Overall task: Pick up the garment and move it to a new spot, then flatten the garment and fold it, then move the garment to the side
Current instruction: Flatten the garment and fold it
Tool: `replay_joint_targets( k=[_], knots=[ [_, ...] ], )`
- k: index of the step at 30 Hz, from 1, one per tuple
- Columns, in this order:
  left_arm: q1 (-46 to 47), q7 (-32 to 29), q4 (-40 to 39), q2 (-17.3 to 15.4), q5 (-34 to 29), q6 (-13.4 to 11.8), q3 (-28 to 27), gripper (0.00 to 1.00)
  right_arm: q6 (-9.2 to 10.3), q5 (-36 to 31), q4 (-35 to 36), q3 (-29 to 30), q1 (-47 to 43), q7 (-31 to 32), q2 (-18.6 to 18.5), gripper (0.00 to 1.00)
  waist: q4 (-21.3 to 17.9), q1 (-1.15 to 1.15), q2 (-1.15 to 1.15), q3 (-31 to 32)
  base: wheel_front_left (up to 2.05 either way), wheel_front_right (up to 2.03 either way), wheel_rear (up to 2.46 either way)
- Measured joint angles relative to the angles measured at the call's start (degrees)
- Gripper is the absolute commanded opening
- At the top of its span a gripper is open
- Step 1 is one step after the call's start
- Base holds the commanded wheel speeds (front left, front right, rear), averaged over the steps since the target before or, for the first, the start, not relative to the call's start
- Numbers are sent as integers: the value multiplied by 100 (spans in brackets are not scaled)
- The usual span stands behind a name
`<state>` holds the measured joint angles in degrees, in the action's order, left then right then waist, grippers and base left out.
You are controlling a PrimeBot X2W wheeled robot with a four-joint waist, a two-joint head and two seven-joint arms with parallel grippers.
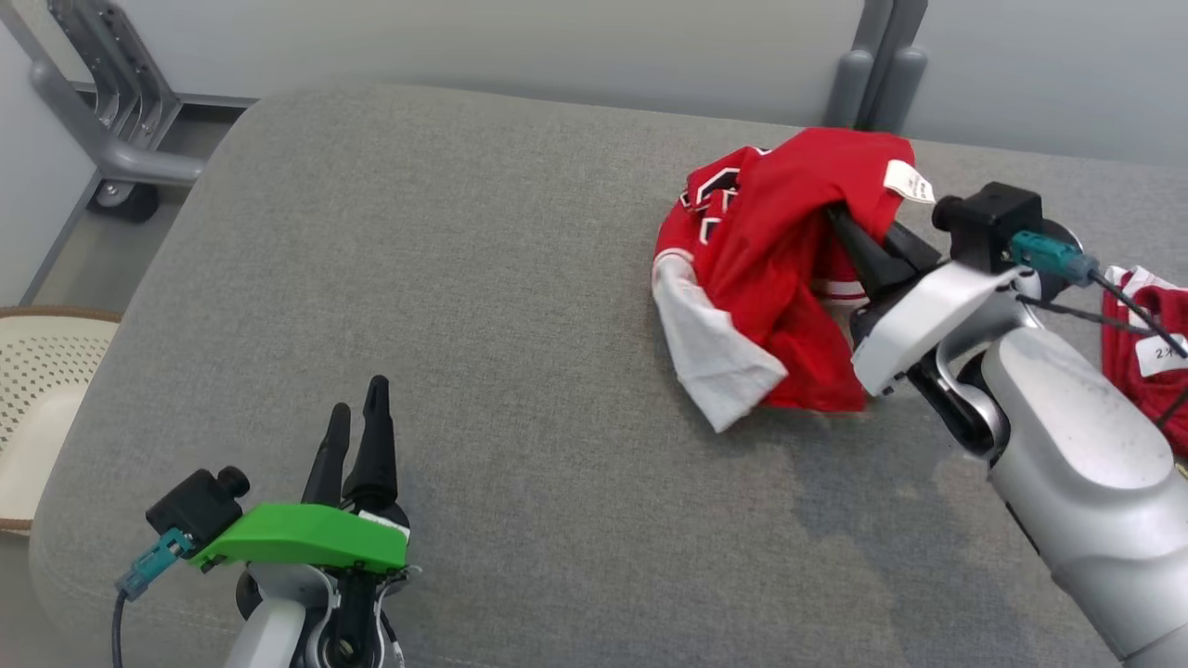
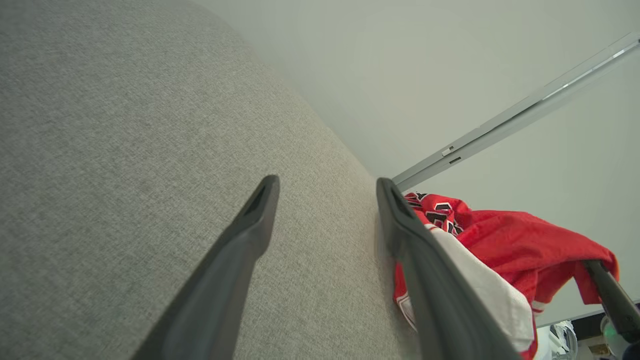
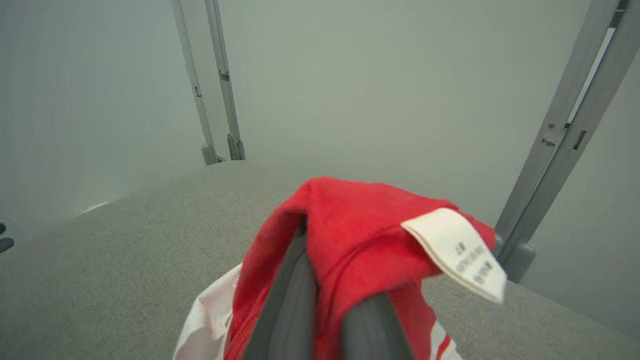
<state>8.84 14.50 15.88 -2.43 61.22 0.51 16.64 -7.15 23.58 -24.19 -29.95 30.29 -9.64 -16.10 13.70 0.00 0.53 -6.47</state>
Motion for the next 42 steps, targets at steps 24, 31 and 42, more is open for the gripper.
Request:
replay_joint_targets(
  k=[24, 31, 42],
  knots=[
    [-325, 0, -485, -12, 214, -180, 205, 100, 11, 1383, -236, 268, -732, 1213, -920, 0, -173, 0, 0, 273, 0, 0, 0],
    [-324, 0, -539, -10, 194, -207, 415, 100, 80, 1956, -498, 858, -960, 1134, -849, 0, -333, 0, 0, 112, 0, 0, 0],
    [-301, -60, -420, -16, -80, -229, 1194, 100, 276, 2012, -668, 1276, -812, 754, -996, 100, -658, 0, 0, -128, 0, 0, 0]
  ],
)
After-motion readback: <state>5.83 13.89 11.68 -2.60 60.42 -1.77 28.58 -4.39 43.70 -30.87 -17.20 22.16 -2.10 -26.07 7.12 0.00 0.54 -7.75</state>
